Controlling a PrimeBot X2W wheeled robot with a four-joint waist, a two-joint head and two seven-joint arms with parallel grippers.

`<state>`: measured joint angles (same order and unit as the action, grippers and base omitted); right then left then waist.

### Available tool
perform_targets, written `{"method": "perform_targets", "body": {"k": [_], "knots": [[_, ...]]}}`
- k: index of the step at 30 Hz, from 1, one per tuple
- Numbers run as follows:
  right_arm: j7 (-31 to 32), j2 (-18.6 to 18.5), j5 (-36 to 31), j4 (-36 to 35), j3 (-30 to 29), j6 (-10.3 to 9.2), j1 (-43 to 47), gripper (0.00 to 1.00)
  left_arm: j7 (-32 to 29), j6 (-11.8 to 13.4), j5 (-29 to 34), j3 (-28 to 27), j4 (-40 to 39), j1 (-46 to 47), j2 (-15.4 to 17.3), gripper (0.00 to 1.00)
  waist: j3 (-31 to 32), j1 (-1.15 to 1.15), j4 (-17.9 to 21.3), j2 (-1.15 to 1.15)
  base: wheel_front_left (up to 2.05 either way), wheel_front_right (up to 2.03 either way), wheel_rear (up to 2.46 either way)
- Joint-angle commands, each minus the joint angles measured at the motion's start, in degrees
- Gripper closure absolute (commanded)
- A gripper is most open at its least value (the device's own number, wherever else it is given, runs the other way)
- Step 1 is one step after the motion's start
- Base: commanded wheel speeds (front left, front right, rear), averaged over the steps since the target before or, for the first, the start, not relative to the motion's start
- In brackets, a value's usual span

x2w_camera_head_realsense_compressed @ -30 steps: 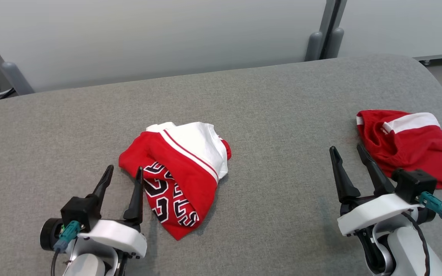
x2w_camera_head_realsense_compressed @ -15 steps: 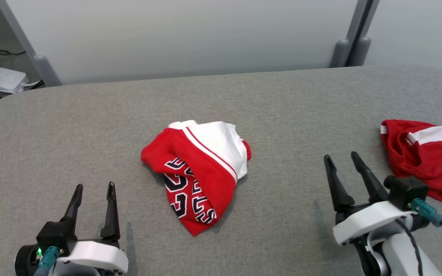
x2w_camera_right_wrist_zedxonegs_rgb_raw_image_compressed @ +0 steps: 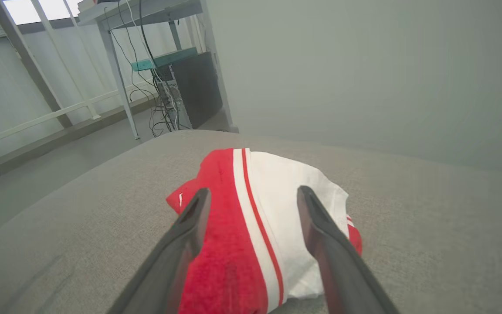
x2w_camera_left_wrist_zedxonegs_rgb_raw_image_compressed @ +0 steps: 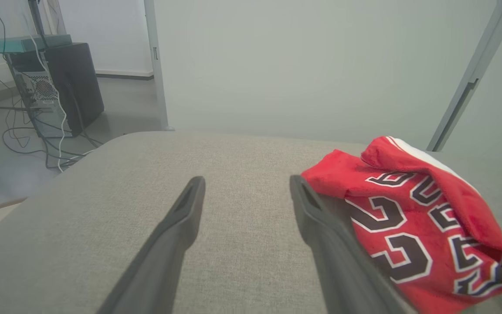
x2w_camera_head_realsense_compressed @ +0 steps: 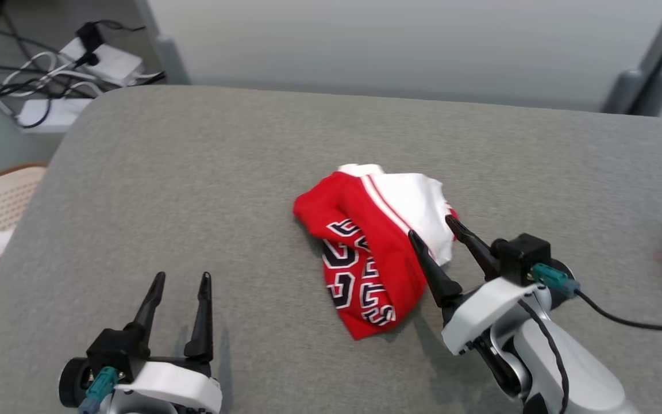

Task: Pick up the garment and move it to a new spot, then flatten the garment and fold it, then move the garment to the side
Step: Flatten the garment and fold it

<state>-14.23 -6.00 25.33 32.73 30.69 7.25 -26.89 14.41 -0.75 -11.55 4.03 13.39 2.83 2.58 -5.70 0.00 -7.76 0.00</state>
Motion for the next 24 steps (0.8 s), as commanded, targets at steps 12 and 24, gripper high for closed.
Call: {"method": "perform_targets", "body": {"k": [12, 24], "knots": [[0.42, -0.61, 4.65, 14.21, 2.86, 0.24, -12.14, 0.00, 0.59, 1.34, -3.70, 3.82, -2.64, 3.78, 0.31, 0.00, -3.46, 0.00, -11.50, 0.00, 0.00, 0.00, 0.00], [0.90, -0.55, 11.33, 20.52, 6.88, 0.24, -16.31, 1.00, 0.59, 1.72, -4.59, 4.78, -3.10, 4.75, 0.31, 0.00, -5.02, 0.00, -13.31, 0.00, 0.00, 0.00, 0.00]]}}
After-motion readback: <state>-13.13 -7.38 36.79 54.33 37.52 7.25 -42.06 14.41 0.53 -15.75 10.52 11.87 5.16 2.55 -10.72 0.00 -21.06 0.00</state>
